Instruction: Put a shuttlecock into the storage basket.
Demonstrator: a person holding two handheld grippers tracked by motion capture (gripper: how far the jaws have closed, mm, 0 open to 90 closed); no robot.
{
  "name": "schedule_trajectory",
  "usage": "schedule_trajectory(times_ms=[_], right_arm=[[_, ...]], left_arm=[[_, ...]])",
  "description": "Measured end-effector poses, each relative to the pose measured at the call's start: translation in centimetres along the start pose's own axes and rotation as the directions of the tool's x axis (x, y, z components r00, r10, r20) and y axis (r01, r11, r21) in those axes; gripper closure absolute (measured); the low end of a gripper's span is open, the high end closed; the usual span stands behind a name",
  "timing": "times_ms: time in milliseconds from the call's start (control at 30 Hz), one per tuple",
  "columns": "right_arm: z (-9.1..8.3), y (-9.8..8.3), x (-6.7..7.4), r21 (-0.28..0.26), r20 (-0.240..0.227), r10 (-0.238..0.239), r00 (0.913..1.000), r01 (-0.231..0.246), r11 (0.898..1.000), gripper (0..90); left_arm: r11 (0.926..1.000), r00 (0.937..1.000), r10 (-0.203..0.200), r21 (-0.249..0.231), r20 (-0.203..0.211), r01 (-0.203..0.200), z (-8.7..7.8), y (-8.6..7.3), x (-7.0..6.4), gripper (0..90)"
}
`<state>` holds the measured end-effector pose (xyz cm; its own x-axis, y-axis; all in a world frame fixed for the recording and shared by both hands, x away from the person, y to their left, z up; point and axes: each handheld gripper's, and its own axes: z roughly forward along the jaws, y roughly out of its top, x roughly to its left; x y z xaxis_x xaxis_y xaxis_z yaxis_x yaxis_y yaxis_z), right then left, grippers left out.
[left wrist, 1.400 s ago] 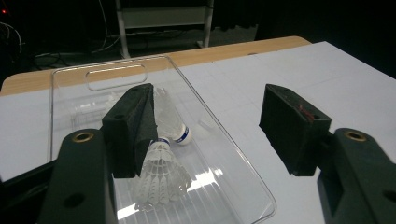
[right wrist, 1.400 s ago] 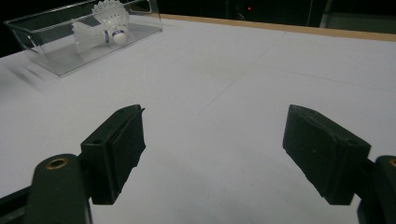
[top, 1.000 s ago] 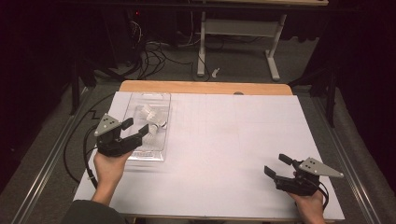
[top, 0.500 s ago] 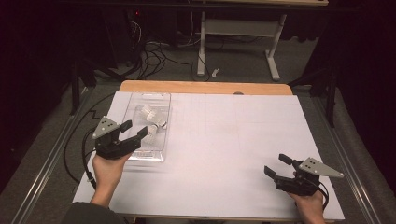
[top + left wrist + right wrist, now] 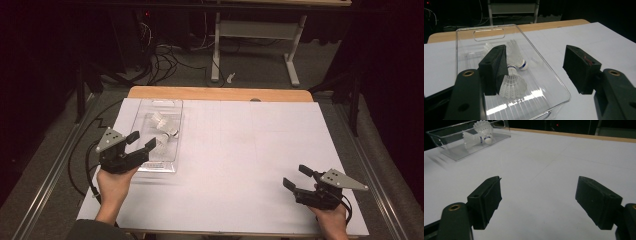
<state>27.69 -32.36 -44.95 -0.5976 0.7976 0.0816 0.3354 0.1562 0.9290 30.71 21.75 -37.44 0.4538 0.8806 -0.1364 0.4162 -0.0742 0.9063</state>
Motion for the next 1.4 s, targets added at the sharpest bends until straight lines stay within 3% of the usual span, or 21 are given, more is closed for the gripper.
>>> schedule_trajectory(times_ms=[1400], right_arm=[[0.0,0.0,0.0,0.008,0.005,-0.003,1.0,0.003,1.0,21.4]], left_arm=[[0.9999,1.0,-0.003,-0.016,0.003,0.003,-1.4,-1.3,-0.4,36.3]])
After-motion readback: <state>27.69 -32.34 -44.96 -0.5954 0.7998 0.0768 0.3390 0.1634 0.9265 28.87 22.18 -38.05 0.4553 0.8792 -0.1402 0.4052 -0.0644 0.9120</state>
